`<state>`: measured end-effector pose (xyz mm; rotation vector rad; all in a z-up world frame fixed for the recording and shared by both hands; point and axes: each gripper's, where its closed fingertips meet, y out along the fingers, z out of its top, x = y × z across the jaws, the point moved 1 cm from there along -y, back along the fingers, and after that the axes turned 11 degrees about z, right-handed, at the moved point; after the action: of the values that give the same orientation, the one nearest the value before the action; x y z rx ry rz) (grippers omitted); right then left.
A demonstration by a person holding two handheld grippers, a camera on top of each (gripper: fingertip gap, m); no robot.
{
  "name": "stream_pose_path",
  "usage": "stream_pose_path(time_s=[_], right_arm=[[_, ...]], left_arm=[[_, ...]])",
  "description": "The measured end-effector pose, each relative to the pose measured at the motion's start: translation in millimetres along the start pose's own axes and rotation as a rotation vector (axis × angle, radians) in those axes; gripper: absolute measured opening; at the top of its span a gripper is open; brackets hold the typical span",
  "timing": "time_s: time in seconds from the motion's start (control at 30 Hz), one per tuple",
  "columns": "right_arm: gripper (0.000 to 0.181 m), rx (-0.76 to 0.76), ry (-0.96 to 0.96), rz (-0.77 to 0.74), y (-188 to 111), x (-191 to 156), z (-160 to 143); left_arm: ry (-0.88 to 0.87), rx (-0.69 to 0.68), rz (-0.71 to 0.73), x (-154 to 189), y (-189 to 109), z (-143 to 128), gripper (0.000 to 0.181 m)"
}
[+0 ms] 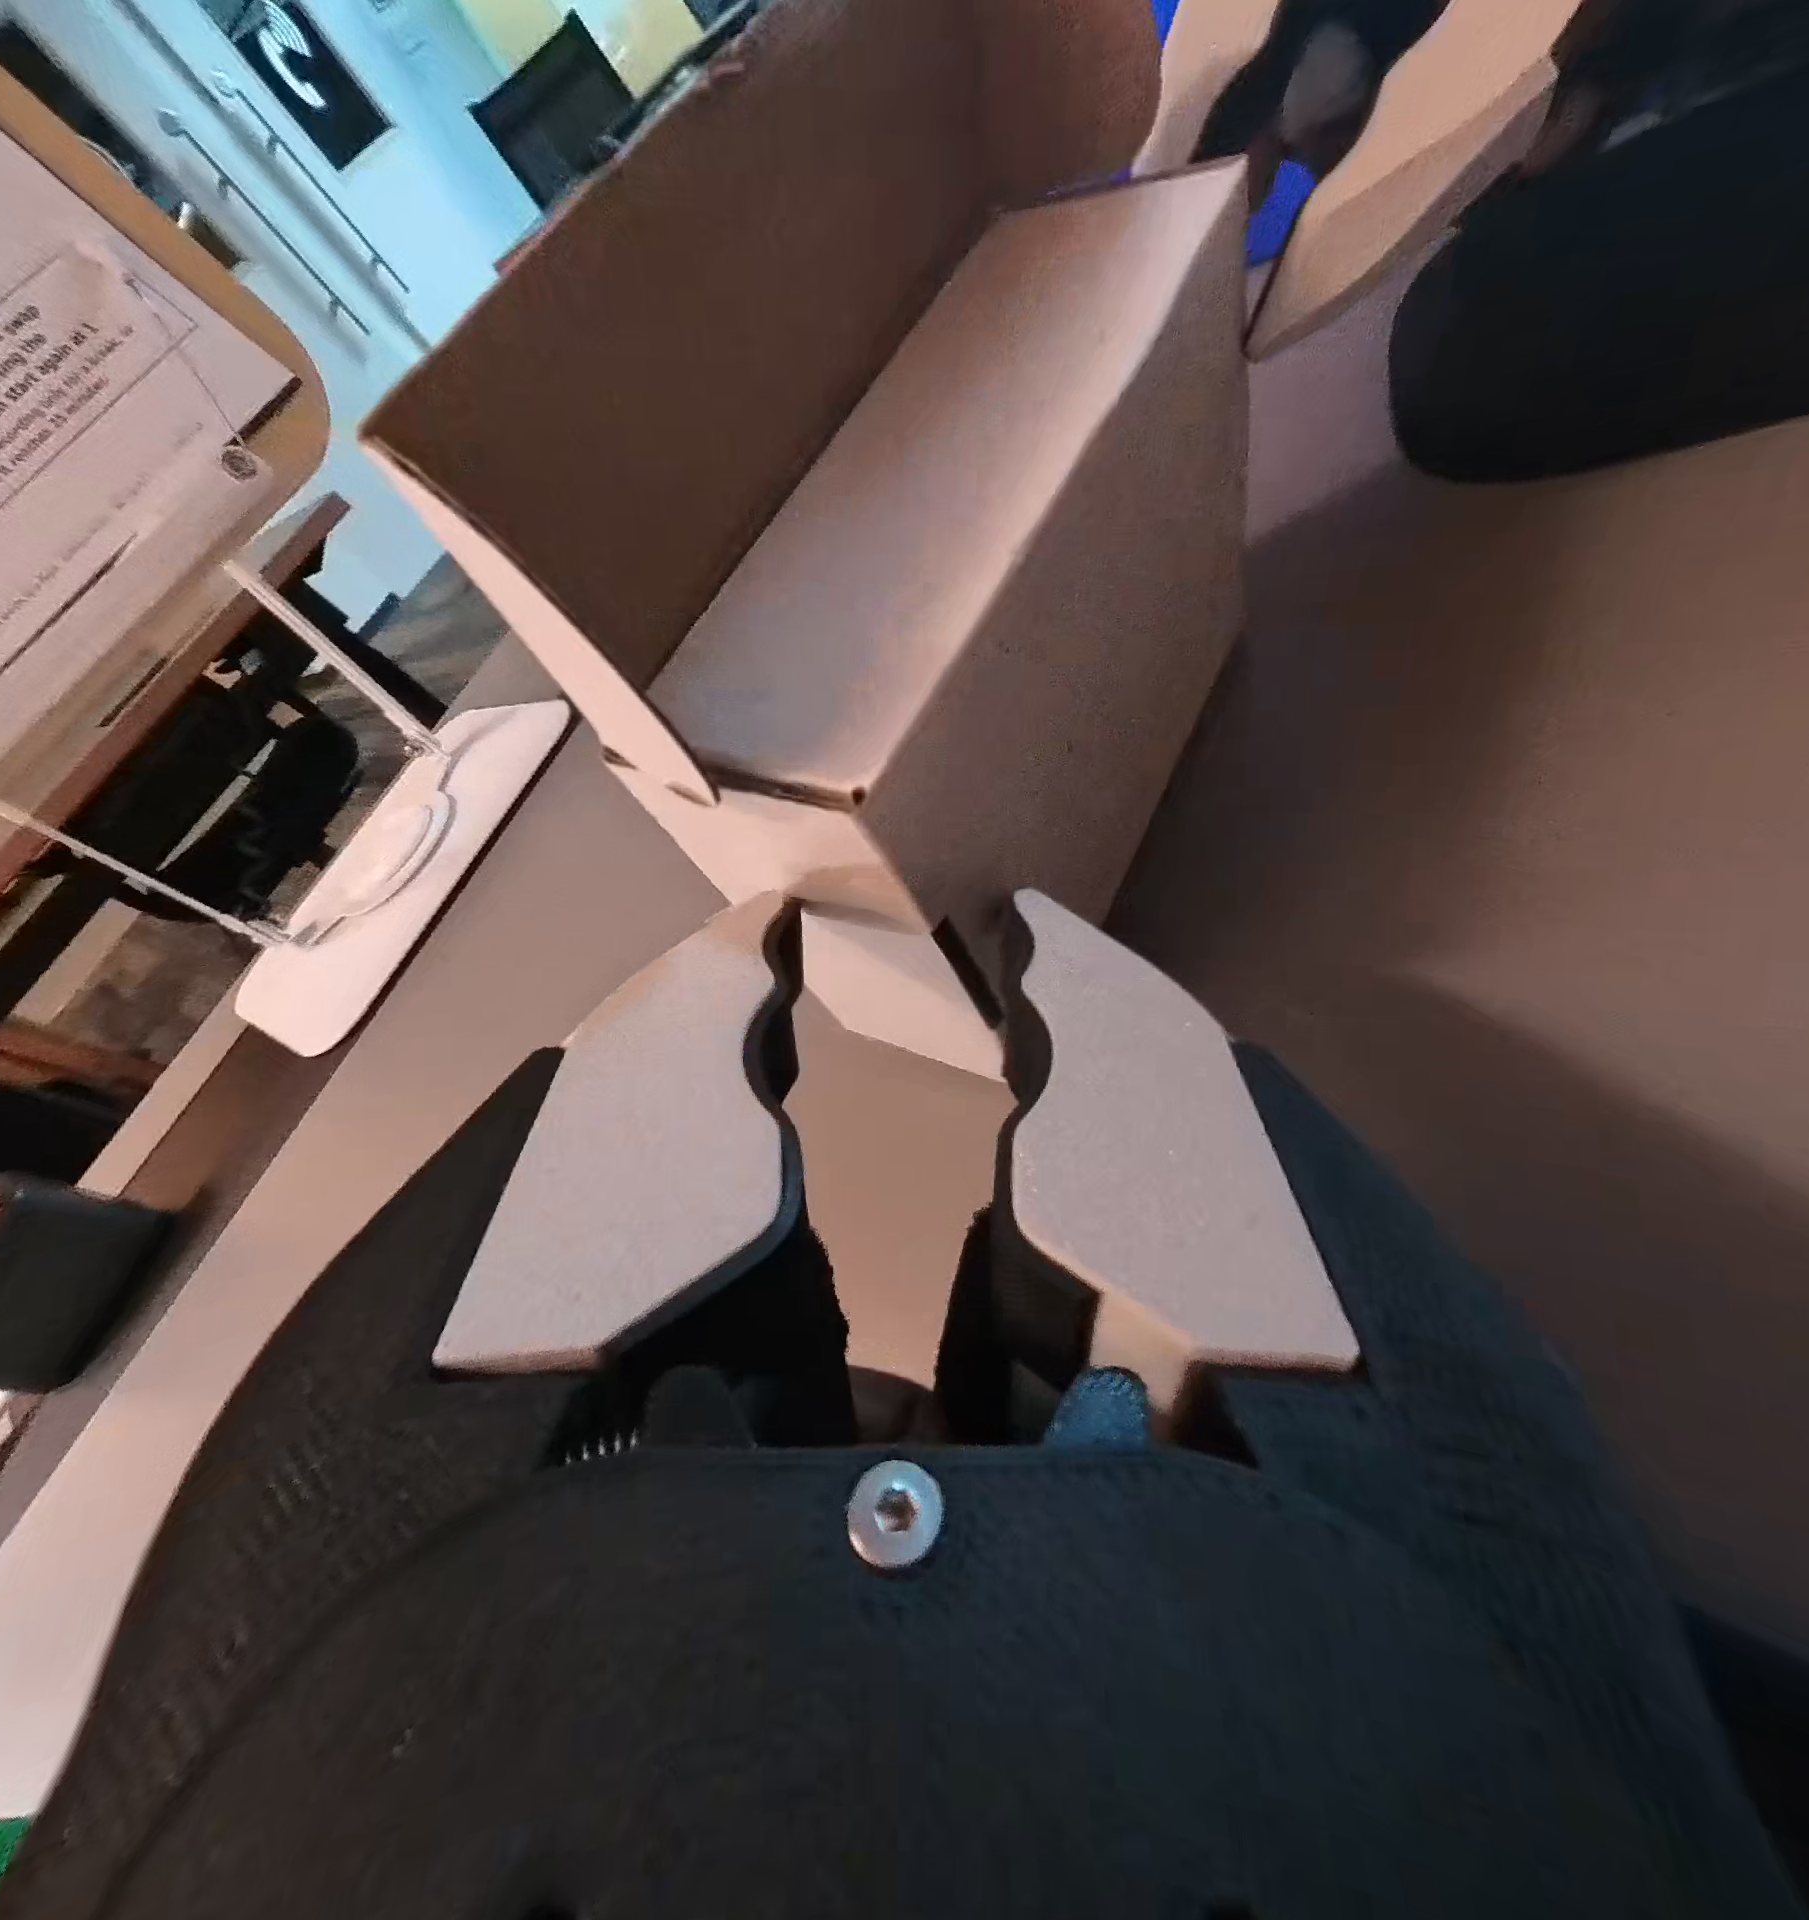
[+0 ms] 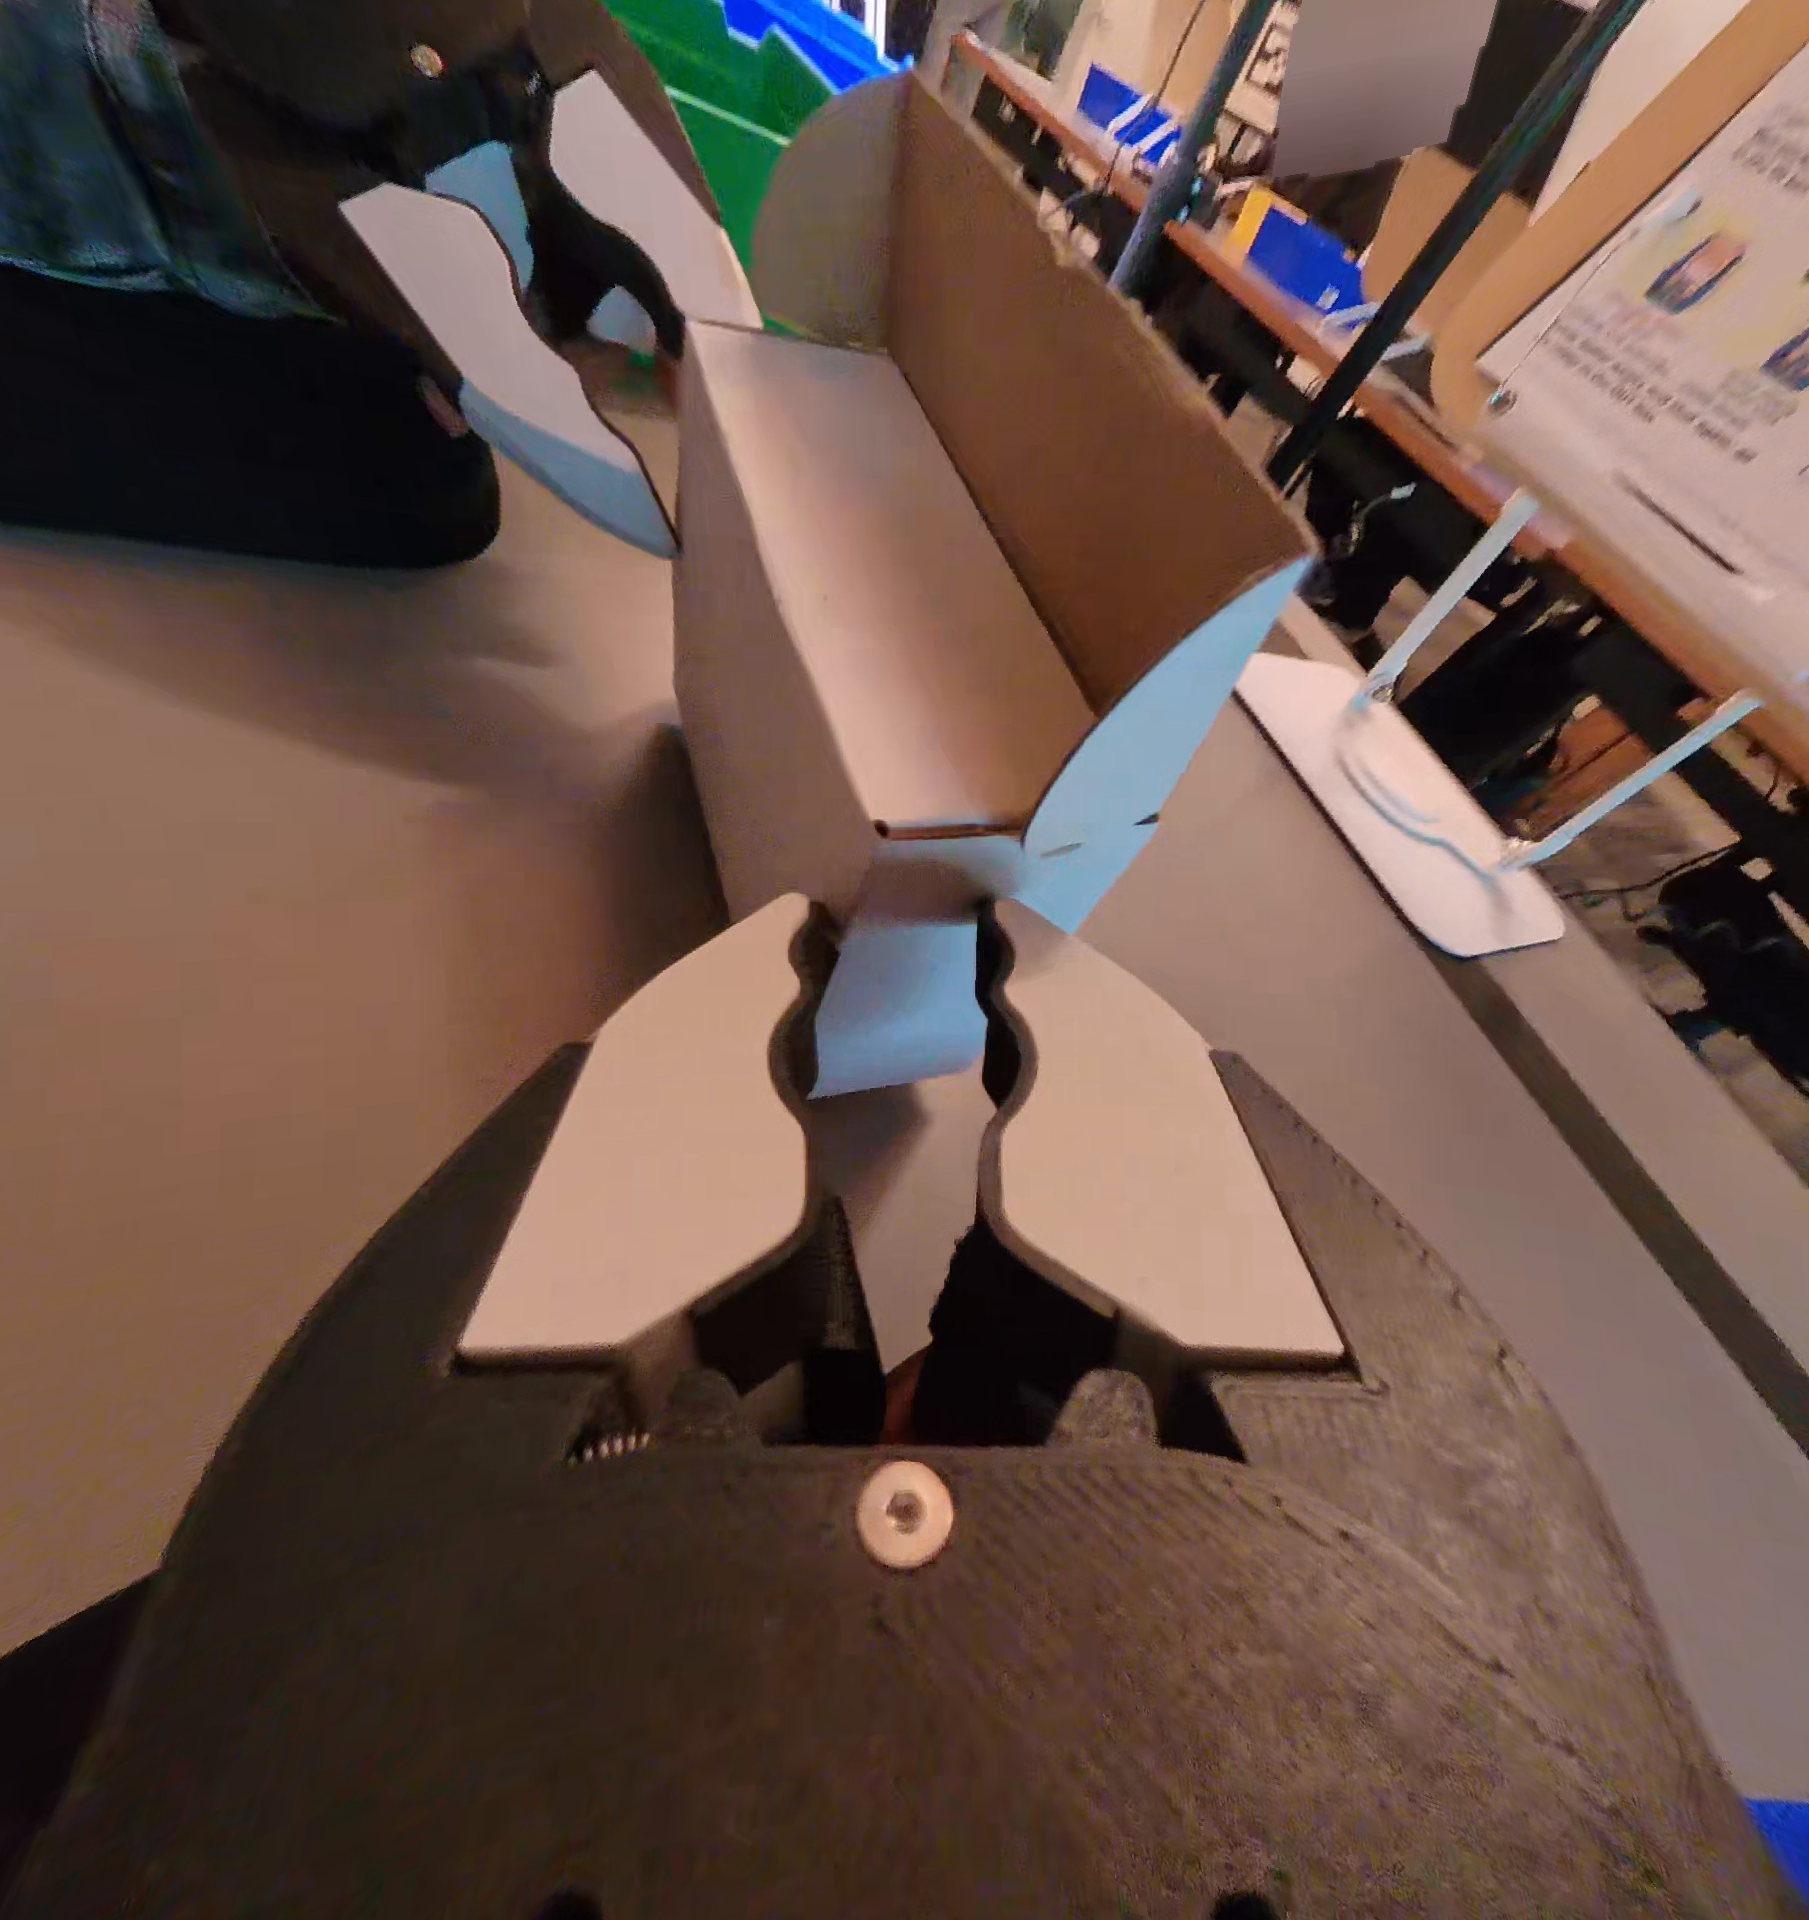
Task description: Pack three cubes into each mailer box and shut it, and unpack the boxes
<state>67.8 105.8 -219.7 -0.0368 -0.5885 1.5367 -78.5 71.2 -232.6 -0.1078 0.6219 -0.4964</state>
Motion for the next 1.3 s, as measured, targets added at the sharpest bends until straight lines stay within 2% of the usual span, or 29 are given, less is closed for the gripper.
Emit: stream_pose_path(time_s=[0.03,0.27,0.33,0.47,0.57,0.73,0.93,1.07,1.3], right_arm=[[0.028,0.006,-0.001,-0.005,0,0,1],[0.029,-0.036,0.019,-0.021,1,2,-8],[0.037,-0.035,0.02,-0.027,1,4,-7],[0.059,-0.018,-0.018,-0.146,-5,18,-2],[0.064,-0.001,-0.091,-0.214,-5,23,6],[0.055,-0.044,-0.188,-0.231,3,18,9],[0.053,-0.047,-0.182,-0.24,3,20,9],[0.051,-0.038,-0.183,-0.24,4,20,12],[0.056,-0.036,-0.164,-0.231,5,19,15]], left_arm=[[-0.007,-0.002,-0.009,1,0,0,0.036],[-0.002,-0.024,-0.058,9,-3,-4,0.034],[-0.005,-0.025,-0.055,9,-2,-3,0.043],[-0.02,0.018,0.082,-10,0,6,0.059],[-0.039,0.064,0.14,-16,1,15,0.064],[0.016,0.124,0.145,-9,1,29,0.06],[-0.008,0.165,0.146,-11,-1,39,0.058],[-0.026,0.107,0.14,-12,2,29,0.055],[-0.021,0.119,0.131,-10,3,31,0.055]])
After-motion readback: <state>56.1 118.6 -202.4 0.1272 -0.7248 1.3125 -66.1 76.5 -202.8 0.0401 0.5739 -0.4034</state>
